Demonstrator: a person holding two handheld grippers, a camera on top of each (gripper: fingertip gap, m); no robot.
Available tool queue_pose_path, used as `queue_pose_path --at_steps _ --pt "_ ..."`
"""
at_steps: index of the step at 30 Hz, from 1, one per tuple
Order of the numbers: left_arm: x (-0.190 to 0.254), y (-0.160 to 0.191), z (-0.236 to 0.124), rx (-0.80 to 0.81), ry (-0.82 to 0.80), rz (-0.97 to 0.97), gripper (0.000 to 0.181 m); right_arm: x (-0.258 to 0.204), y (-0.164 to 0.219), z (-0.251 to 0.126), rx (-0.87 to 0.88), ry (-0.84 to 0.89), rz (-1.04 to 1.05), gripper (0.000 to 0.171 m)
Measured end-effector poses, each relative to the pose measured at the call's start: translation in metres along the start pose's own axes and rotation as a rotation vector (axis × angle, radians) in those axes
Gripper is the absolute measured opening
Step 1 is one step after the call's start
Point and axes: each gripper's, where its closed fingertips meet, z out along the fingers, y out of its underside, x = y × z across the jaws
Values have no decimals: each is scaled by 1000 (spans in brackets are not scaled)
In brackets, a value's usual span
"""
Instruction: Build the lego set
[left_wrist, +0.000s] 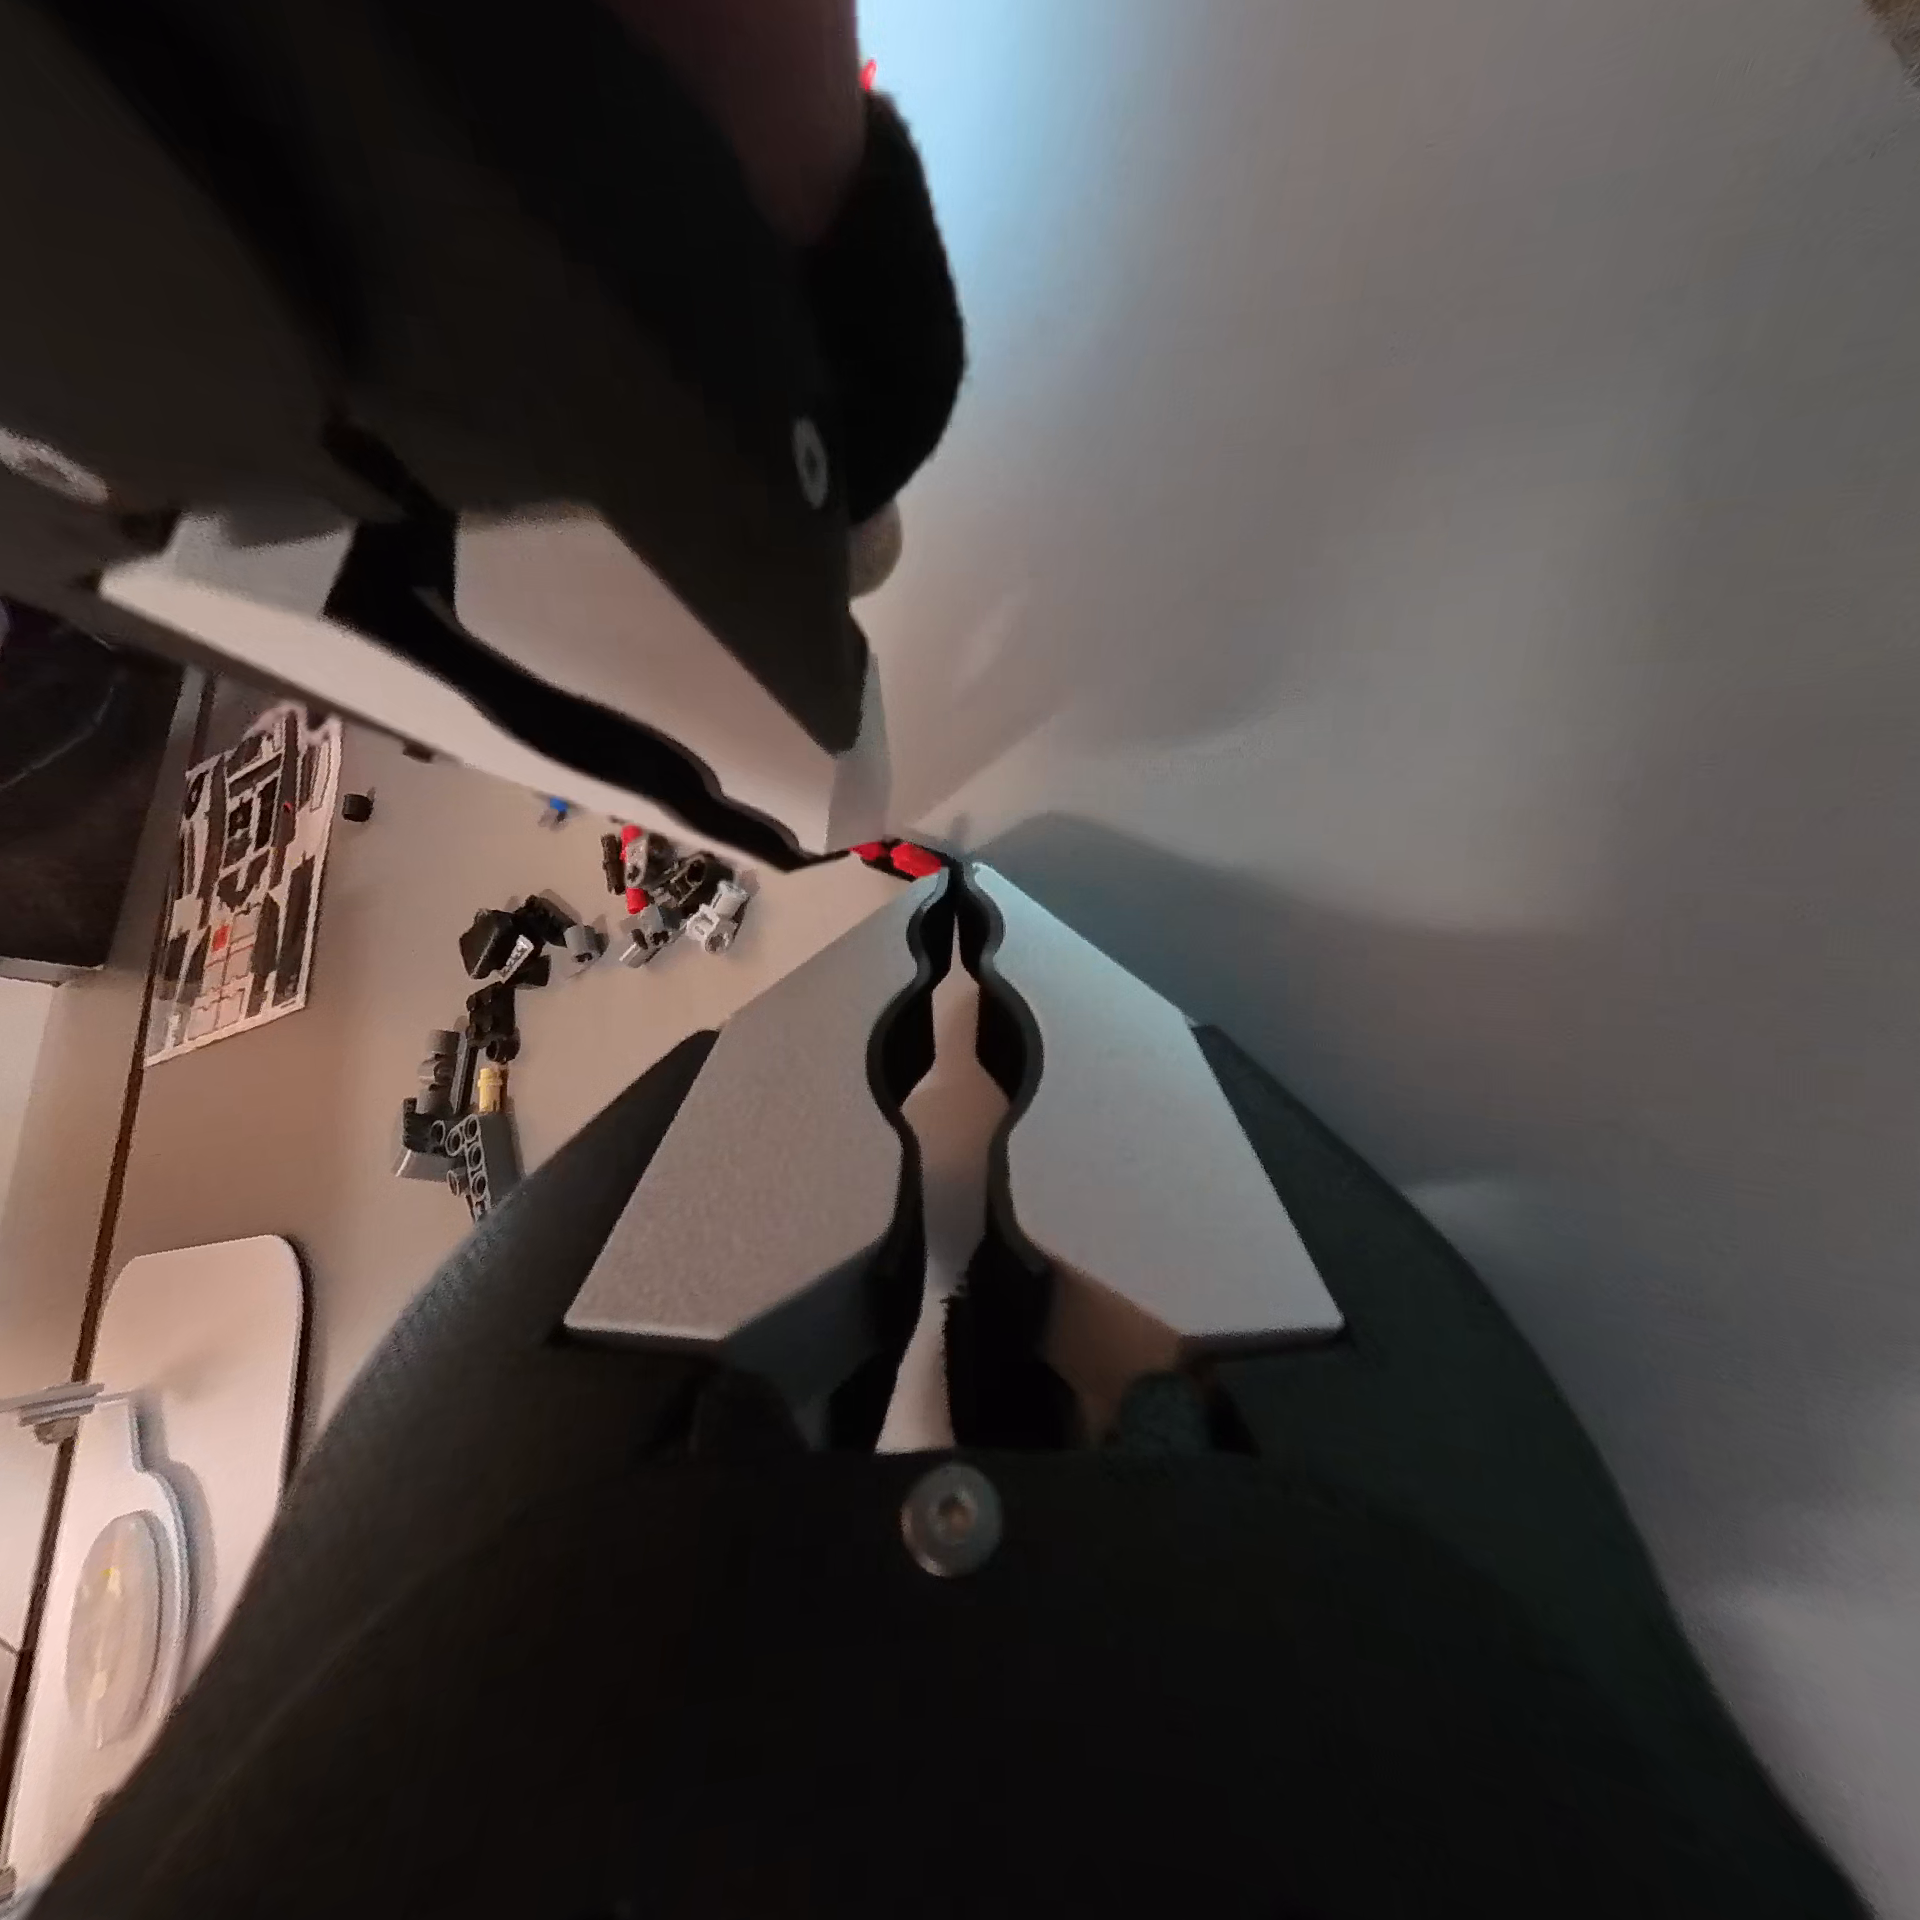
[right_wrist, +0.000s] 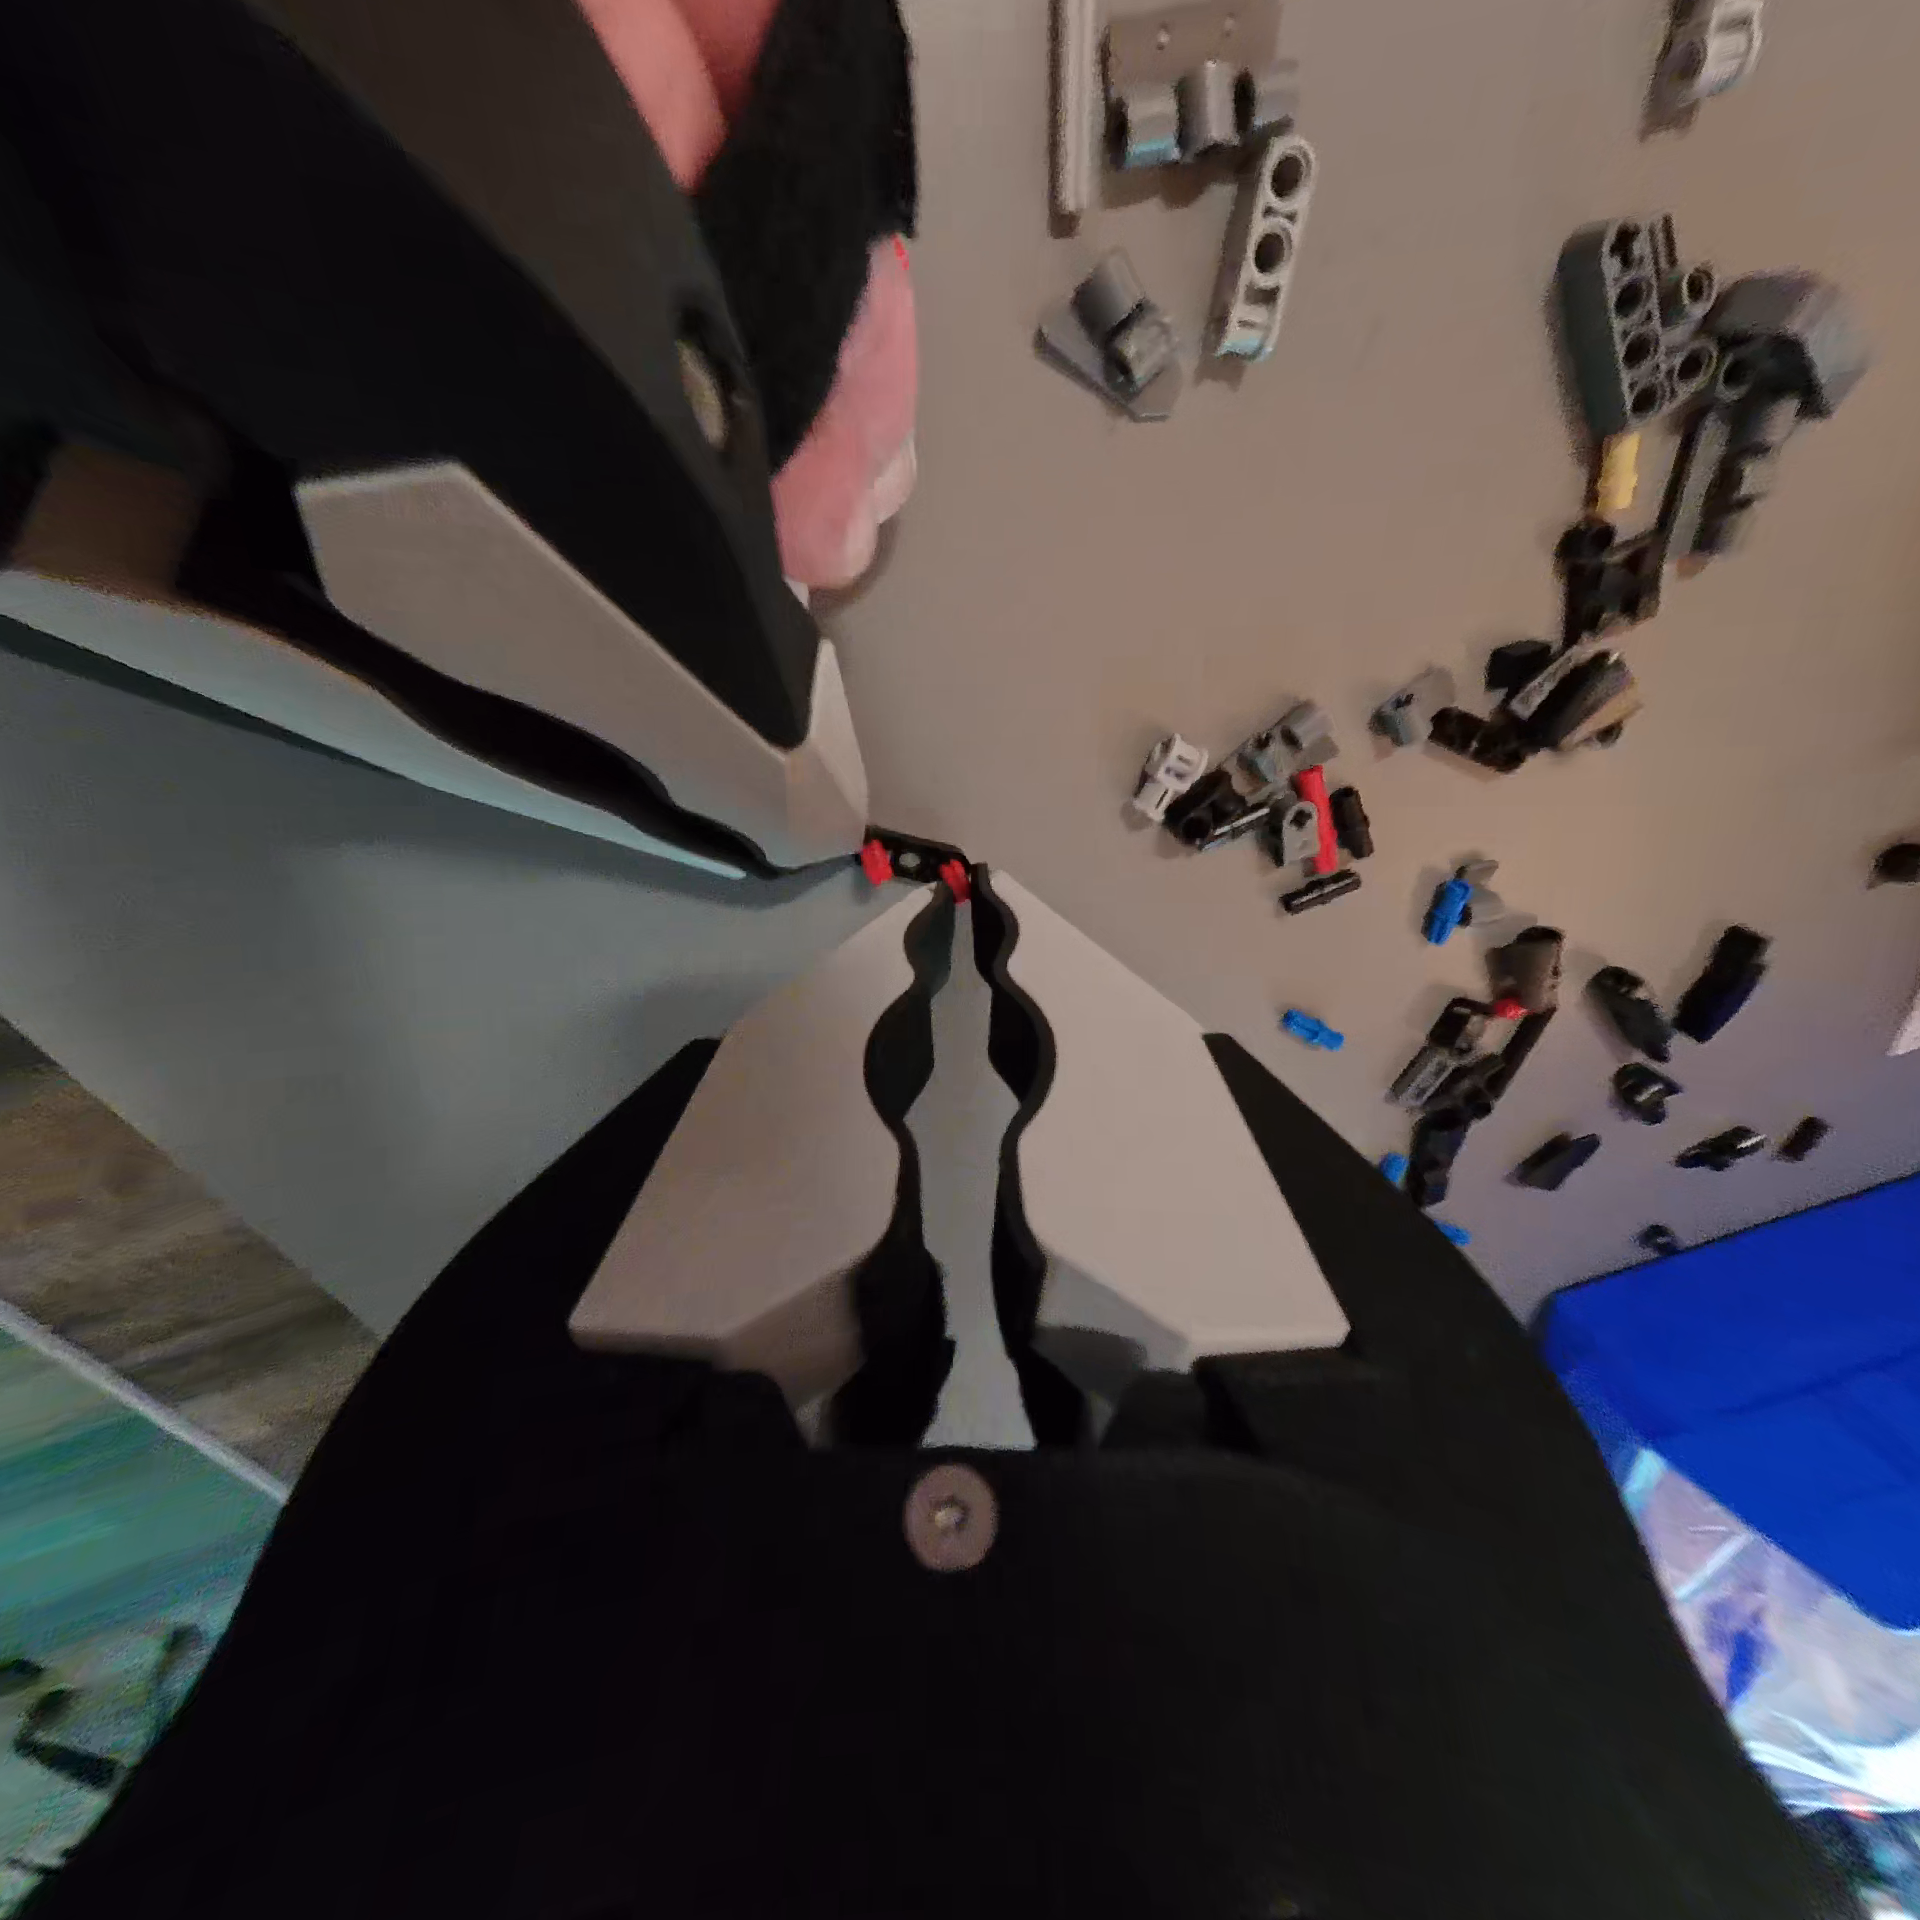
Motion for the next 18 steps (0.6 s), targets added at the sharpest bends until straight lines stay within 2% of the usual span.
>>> queue_pose_path --at_steps 7,12,18 --pt "-2 3 -1 -20 18 -53 0 4 5 -15 138 -97 173 18" --pt "-3 7 -9 -38 21 -96 11 14 13 -30 256 -137 278 16" --pt "-5 19 -30 -93 3 -190 15 2 -1 -19 344 -200 330 20"
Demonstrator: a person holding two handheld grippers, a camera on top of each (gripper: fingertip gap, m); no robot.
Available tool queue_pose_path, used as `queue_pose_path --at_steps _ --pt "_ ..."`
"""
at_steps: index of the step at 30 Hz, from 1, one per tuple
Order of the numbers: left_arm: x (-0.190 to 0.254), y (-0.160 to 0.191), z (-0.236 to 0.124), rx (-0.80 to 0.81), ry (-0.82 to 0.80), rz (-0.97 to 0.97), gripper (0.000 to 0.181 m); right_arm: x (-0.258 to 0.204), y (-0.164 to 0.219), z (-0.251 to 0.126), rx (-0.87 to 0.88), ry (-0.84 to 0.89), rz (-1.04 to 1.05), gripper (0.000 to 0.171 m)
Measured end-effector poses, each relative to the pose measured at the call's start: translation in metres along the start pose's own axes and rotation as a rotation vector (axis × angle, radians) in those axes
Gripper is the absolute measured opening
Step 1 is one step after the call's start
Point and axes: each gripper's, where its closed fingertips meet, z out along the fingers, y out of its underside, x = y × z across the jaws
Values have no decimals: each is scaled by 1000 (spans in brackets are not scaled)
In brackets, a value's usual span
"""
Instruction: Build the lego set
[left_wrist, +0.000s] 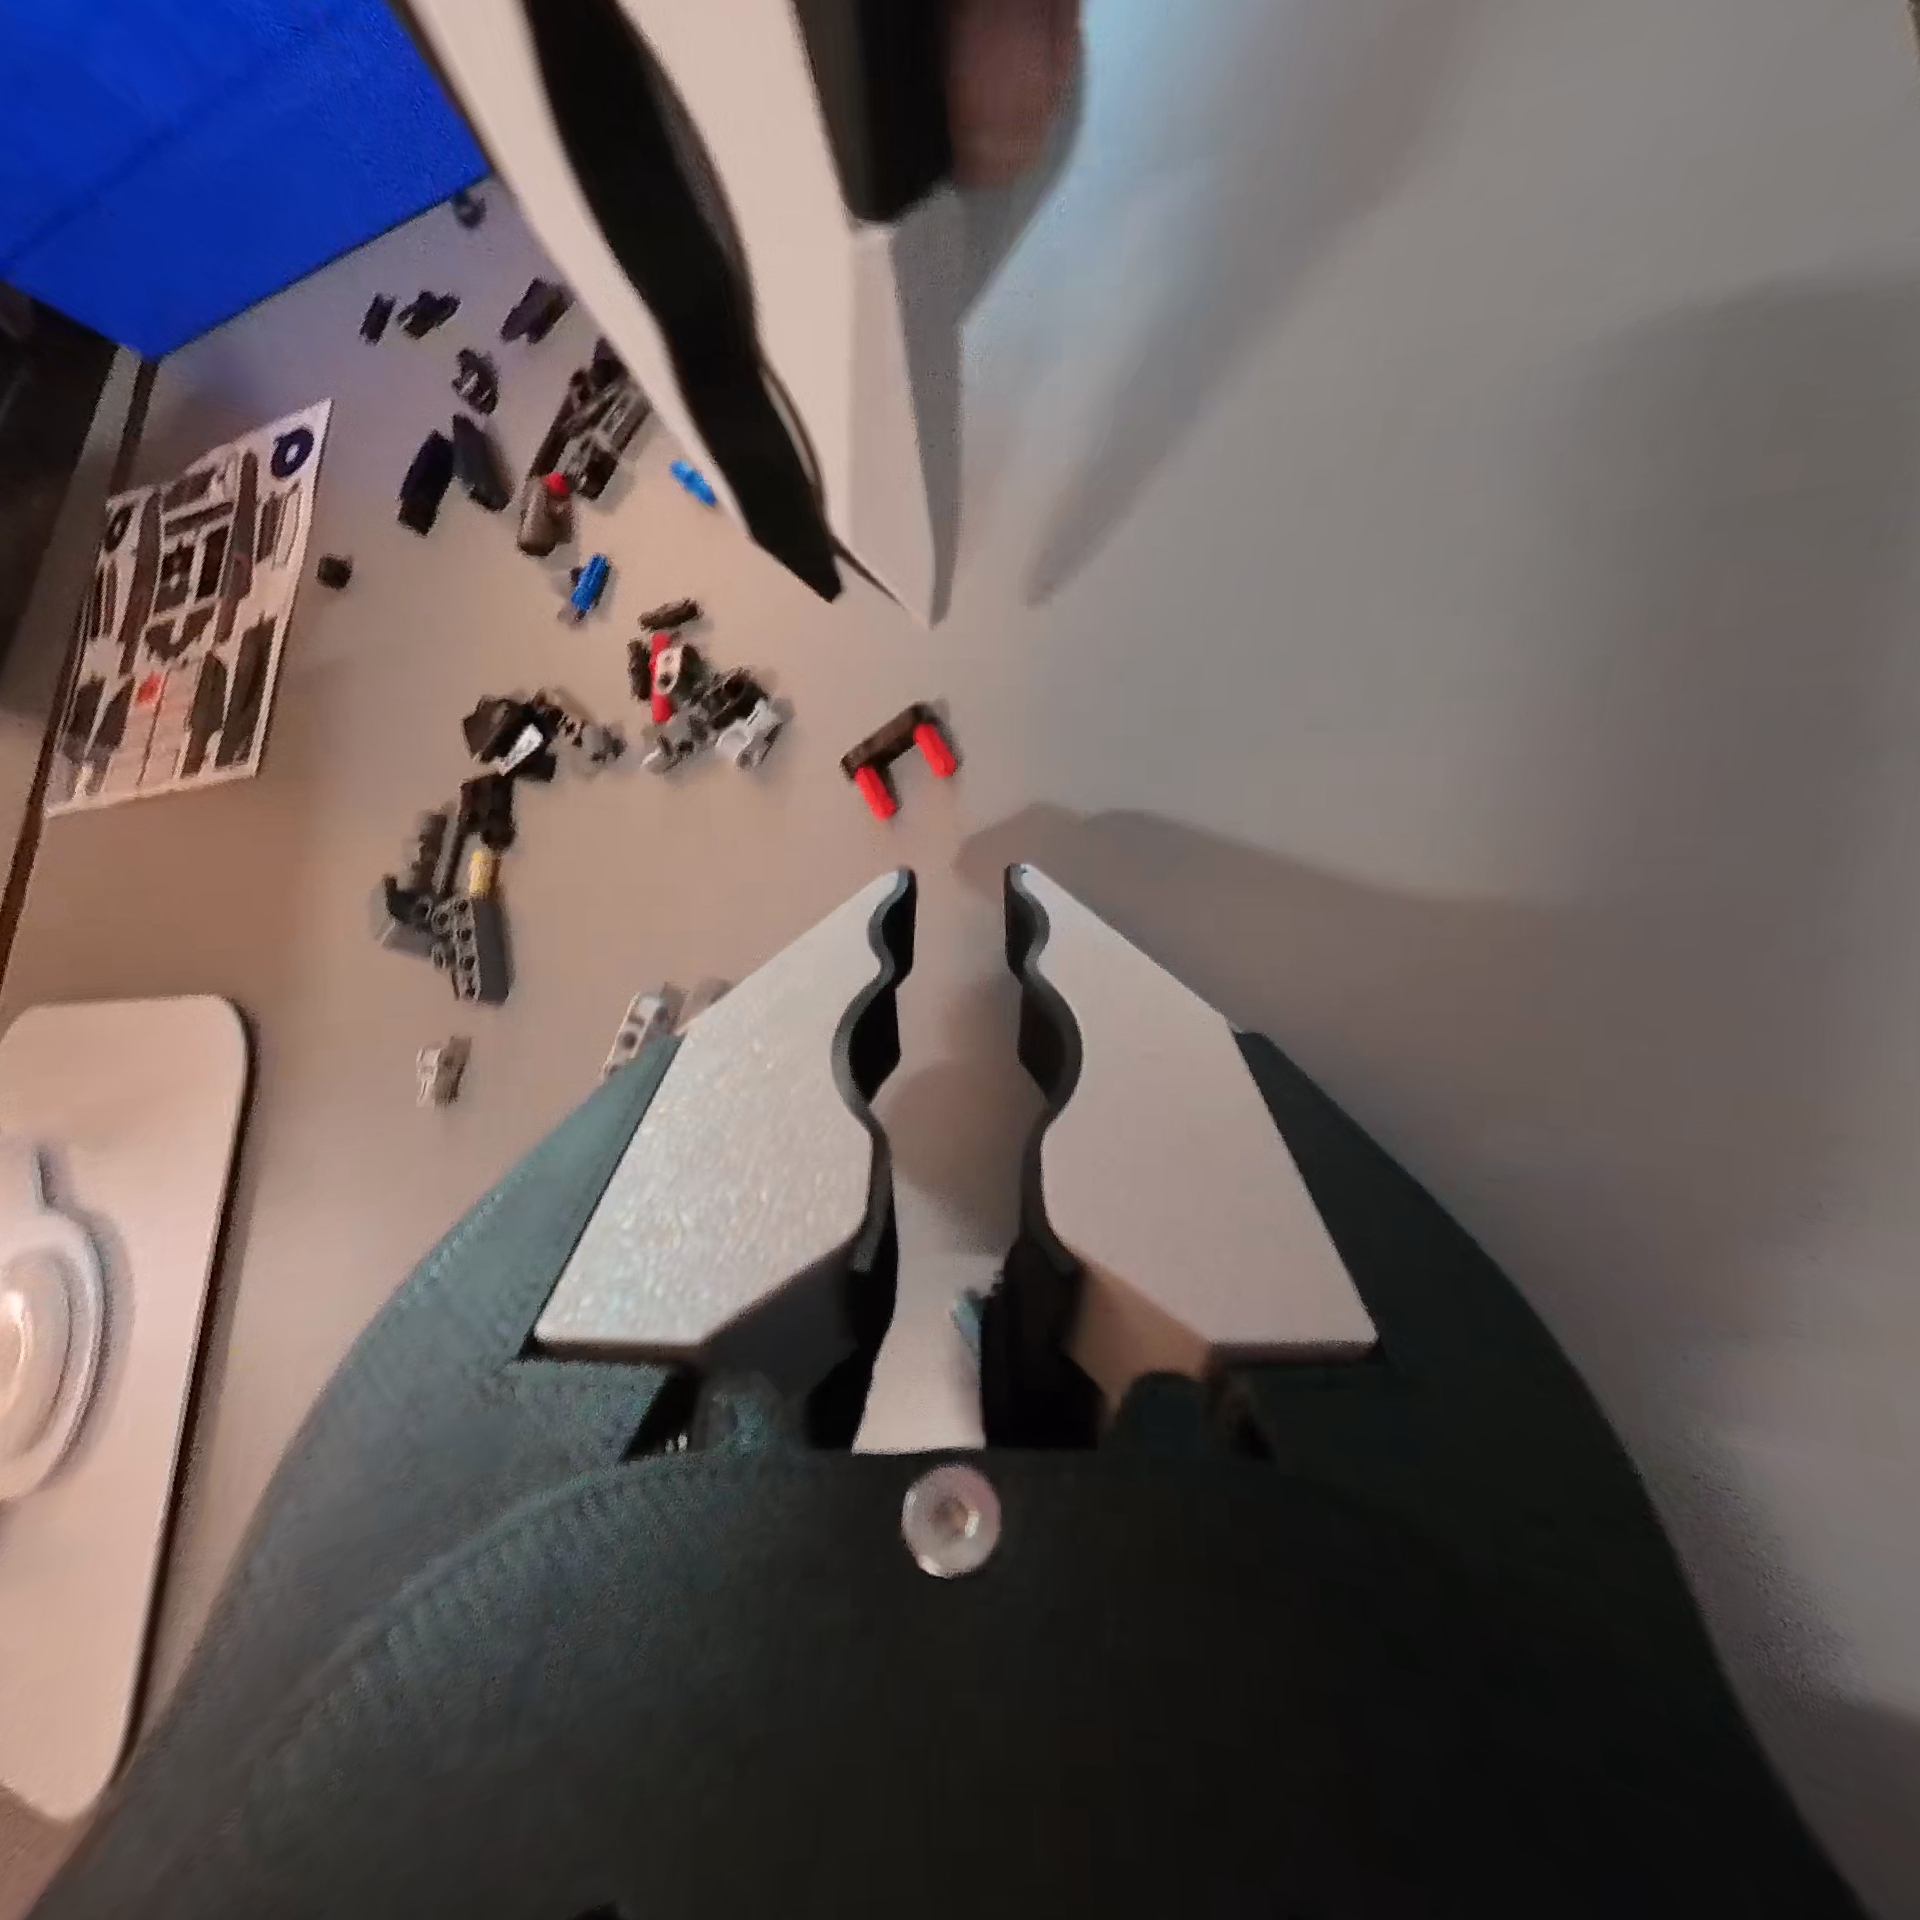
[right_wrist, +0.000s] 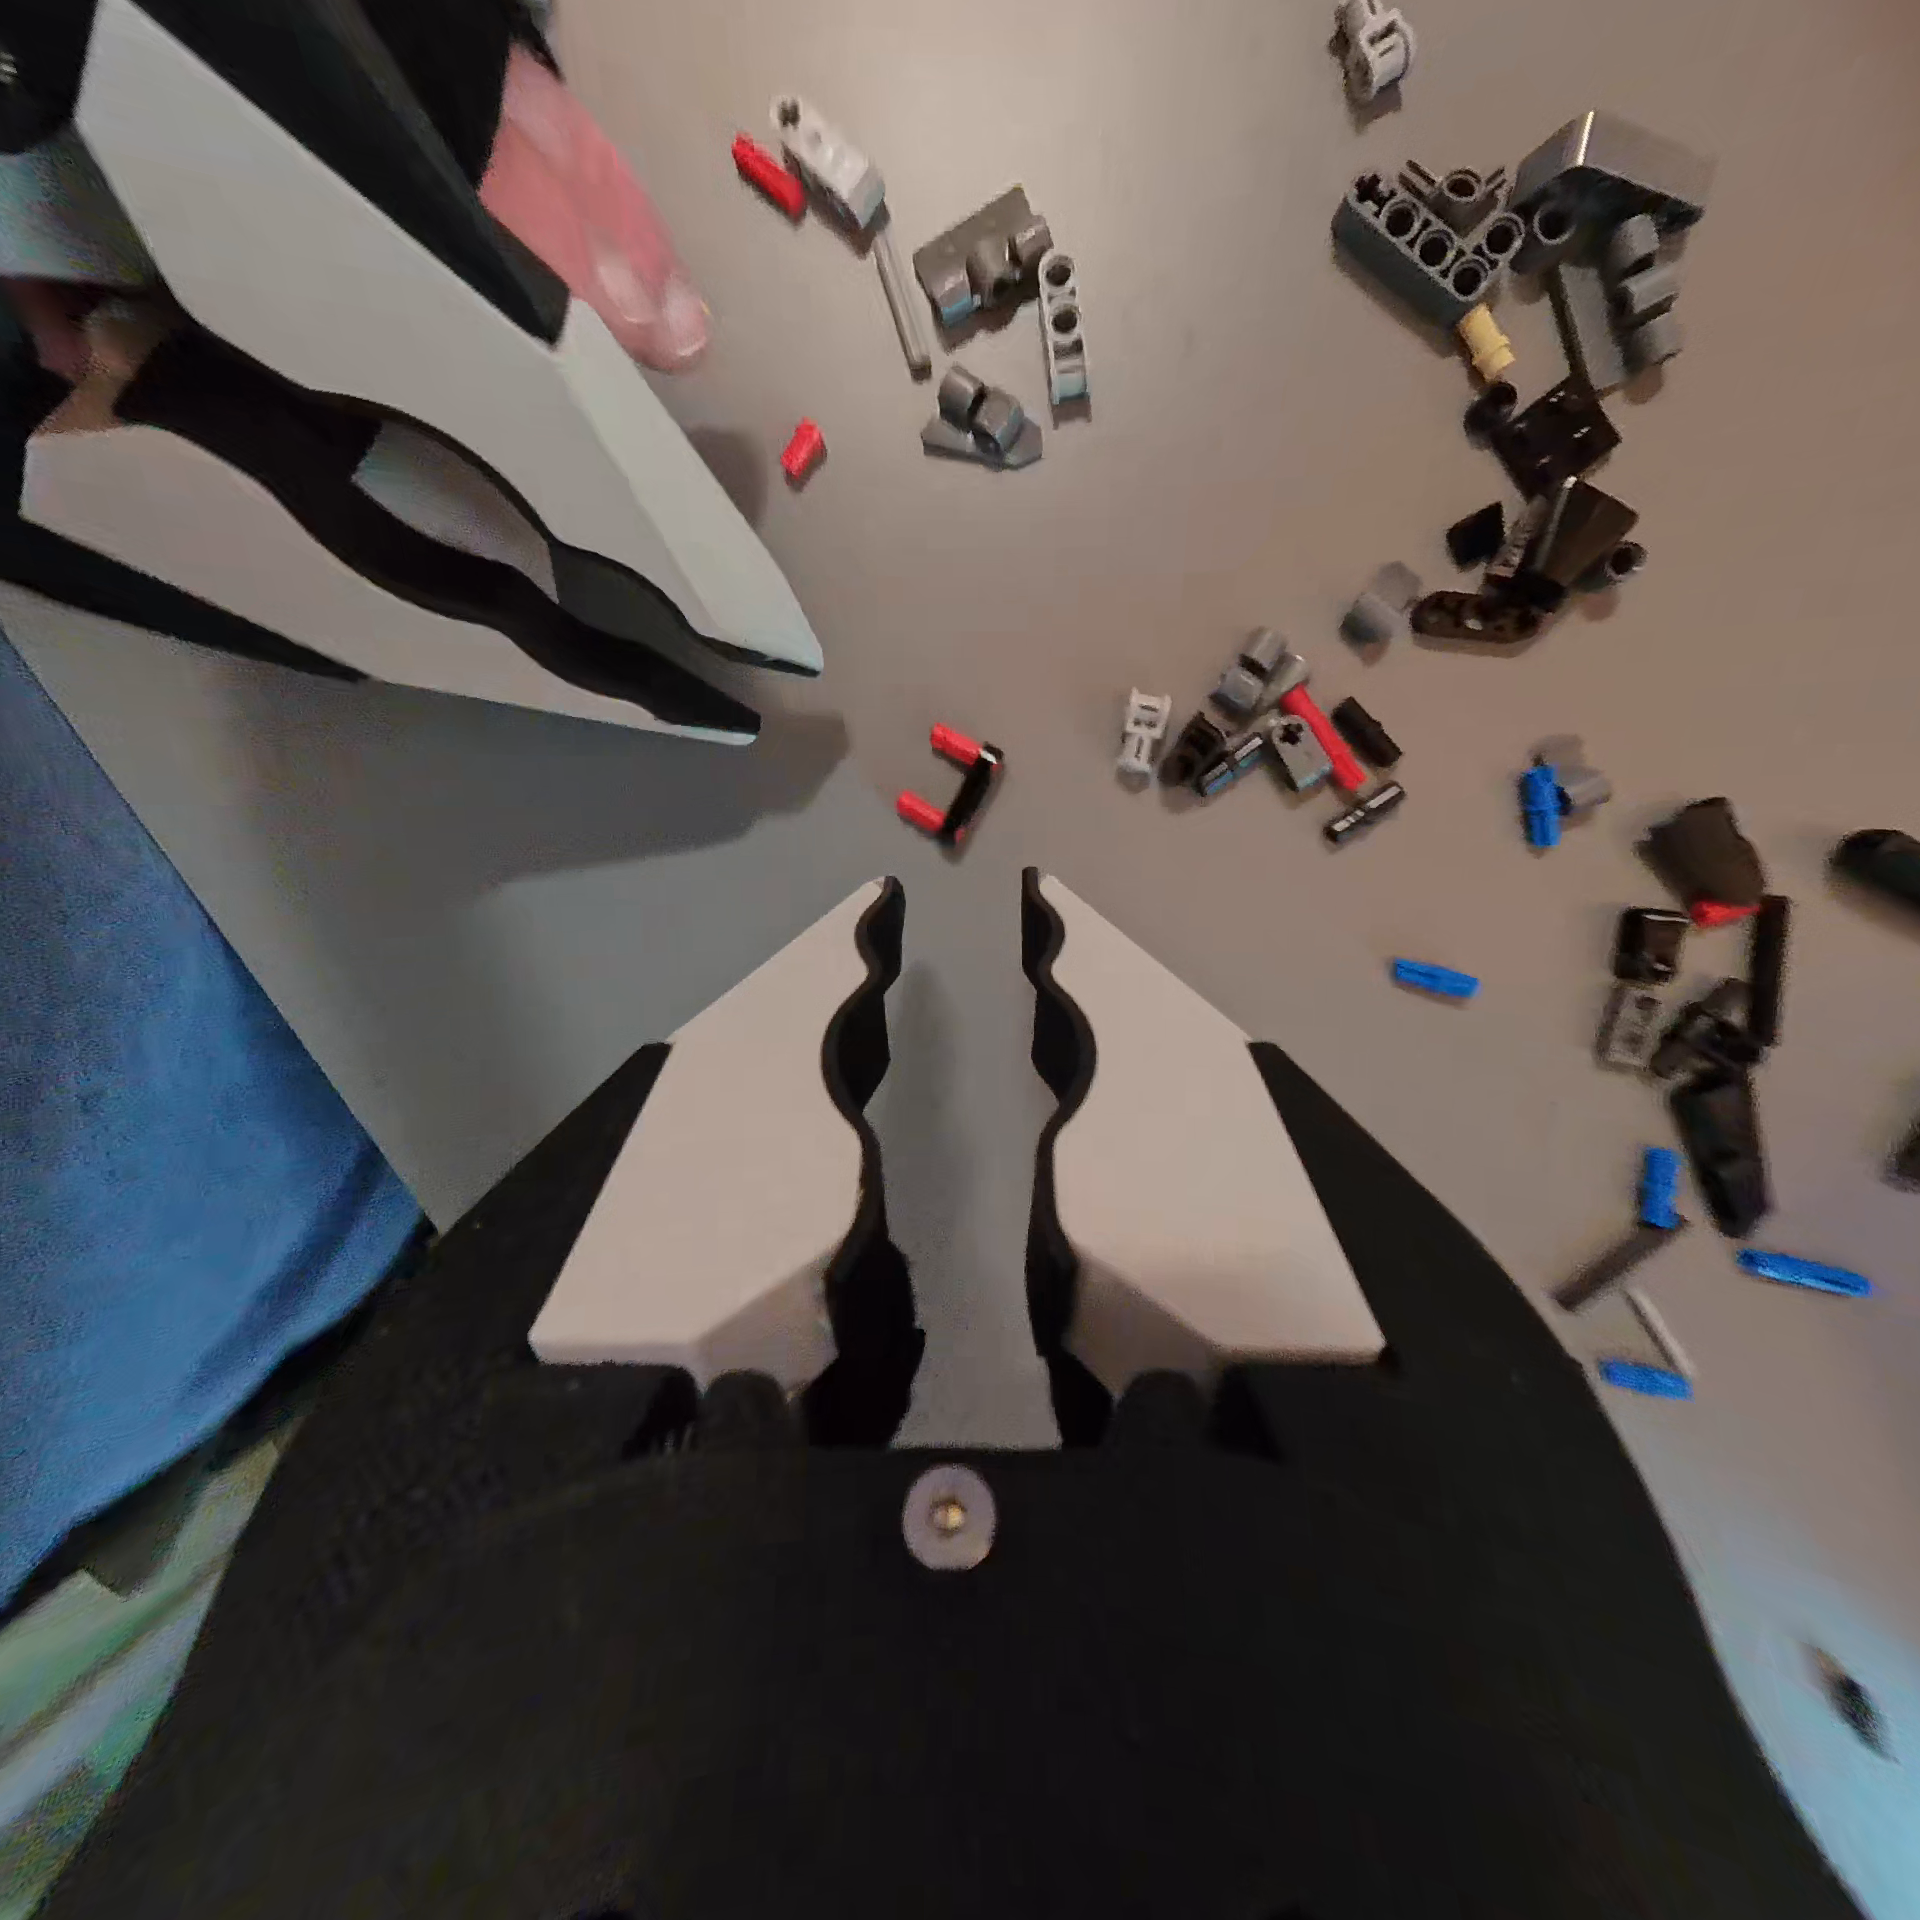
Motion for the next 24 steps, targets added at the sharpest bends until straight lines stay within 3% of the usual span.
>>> queue_pose_path --at_steps 6,13,24 --pt "-10 15 -28 -65 -68 -107 18 -6 -11 22 80 -23 91 24" --pt "-21 35 -67 -118 -192 -229 17 -4 -13 32 69 -20 83 2" --pt "-10 55 -107 -116 -310 -391 15 -10 -25 37 99 -30 60 0"
